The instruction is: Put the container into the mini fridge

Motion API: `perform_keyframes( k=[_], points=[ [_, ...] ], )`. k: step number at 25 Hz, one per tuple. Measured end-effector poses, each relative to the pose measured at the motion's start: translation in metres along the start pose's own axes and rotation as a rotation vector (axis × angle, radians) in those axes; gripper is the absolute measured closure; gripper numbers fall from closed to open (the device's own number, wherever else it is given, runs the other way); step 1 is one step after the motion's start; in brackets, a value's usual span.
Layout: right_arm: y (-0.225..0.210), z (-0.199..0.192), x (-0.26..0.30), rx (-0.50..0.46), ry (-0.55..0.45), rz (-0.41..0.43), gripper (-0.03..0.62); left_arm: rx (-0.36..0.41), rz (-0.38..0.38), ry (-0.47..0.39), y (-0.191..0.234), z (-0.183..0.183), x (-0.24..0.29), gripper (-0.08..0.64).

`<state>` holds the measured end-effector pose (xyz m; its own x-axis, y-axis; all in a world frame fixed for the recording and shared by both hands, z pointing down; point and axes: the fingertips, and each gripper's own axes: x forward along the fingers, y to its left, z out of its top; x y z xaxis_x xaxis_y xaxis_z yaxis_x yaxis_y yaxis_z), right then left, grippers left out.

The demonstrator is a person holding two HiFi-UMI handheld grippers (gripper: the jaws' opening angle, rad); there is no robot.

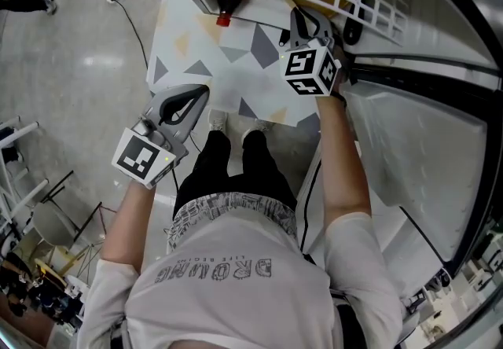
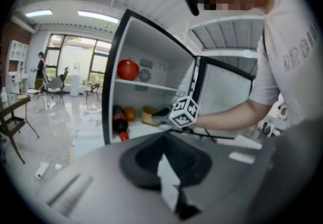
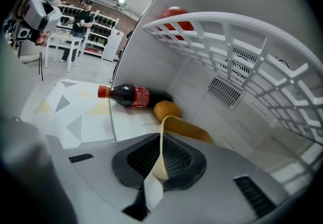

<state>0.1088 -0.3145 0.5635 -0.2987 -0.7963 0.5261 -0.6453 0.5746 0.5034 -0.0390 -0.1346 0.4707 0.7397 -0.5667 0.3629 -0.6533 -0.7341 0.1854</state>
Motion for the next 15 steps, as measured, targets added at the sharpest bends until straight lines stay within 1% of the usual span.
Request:
perform_keyframes(
  k=[5,15],
  points=[
    [0.002,-0.002,0.006,-0.003,0.001,0.005,0.575,-0.011,-0.002,0.007,-0.002,-0.006,0.001,0.552],
    [0.005,-0.003,0.014,-0.007,0.001,0.006,0.574,-0.027,0.009,-0.003,0.001,-0.005,0.000,0.552]
  ],
)
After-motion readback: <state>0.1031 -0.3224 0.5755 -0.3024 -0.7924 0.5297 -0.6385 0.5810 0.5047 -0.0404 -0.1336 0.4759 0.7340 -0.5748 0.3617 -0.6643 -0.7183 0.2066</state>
